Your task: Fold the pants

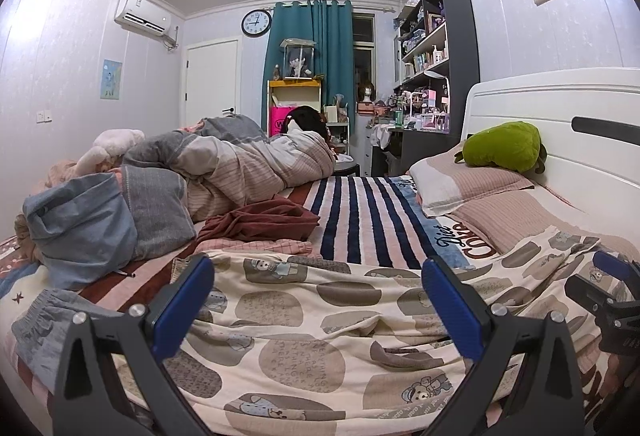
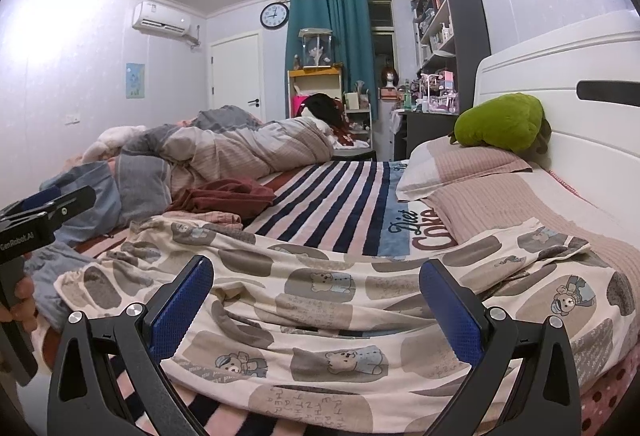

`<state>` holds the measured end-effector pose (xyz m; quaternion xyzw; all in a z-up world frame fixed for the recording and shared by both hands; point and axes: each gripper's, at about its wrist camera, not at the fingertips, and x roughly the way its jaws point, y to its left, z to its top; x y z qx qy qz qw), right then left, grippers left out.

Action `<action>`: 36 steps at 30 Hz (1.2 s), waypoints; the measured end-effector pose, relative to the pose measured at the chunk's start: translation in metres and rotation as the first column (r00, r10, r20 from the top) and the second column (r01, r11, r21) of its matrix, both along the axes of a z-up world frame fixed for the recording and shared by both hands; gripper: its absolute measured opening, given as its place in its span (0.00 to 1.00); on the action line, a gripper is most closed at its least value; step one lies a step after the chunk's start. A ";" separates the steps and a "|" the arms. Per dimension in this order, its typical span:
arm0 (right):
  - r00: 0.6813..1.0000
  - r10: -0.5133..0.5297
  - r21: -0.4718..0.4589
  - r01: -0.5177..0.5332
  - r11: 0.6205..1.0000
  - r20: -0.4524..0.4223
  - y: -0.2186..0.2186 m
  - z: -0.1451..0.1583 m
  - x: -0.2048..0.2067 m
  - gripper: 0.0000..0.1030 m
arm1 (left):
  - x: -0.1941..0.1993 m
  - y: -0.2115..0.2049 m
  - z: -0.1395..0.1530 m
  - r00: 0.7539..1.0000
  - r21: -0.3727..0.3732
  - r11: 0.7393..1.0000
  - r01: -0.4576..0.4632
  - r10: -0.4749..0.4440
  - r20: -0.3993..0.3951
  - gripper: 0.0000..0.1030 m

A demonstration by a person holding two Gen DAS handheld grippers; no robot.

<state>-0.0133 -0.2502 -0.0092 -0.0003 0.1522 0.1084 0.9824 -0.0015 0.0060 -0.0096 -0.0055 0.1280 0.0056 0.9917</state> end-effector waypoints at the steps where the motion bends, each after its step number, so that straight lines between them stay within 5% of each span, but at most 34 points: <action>1: 1.000 -0.001 0.000 0.001 1.000 0.000 0.000 0.000 0.000 1.00 | 0.000 0.000 0.000 1.000 0.000 1.000 0.000 0.000 0.000 0.99; 36: 1.000 -0.001 0.002 0.001 1.000 -0.003 0.002 0.000 0.001 1.00 | 0.000 0.005 0.001 1.000 -0.005 1.000 -0.002 0.002 0.000 0.99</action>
